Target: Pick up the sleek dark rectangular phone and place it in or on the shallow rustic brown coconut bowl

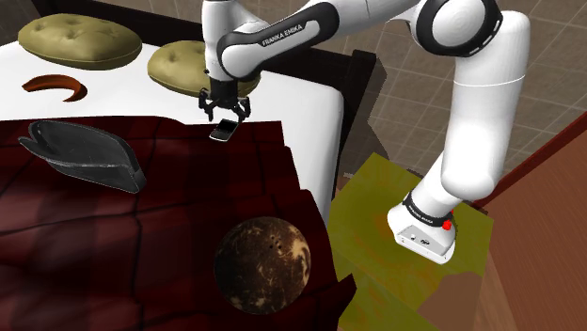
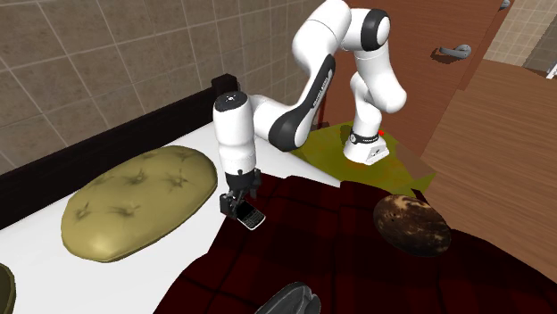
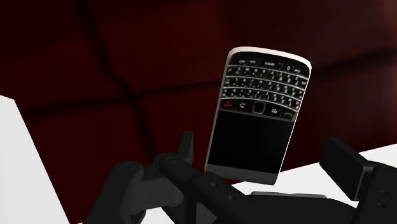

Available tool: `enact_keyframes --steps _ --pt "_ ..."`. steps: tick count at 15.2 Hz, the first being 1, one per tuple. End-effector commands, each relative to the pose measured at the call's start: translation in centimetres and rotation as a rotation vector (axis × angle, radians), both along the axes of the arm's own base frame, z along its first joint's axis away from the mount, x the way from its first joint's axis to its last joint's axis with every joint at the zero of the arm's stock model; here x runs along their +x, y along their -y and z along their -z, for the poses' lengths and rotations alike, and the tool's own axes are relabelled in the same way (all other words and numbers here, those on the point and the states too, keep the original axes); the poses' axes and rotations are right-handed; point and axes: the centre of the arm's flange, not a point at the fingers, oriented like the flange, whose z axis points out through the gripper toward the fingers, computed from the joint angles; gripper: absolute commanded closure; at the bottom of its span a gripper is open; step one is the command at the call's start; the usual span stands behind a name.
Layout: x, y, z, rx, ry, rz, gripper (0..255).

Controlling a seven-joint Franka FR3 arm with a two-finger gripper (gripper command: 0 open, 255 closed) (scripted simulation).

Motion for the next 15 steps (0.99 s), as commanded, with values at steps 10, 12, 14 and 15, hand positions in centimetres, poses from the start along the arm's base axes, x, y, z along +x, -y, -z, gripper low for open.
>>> enact_keyframes --steps 10,12,14,15 --pt "0.1 -0.2 2.5 0.0 0.0 0.001 0" --pt "0.1 -0.2 2.5 0.0 0.0 0.001 255" --pt "0.1 -0.2 2.4 0.0 0.0 0.001 255" --pt "0.1 -0.1 2.5 0.0 0.0 0.001 255"
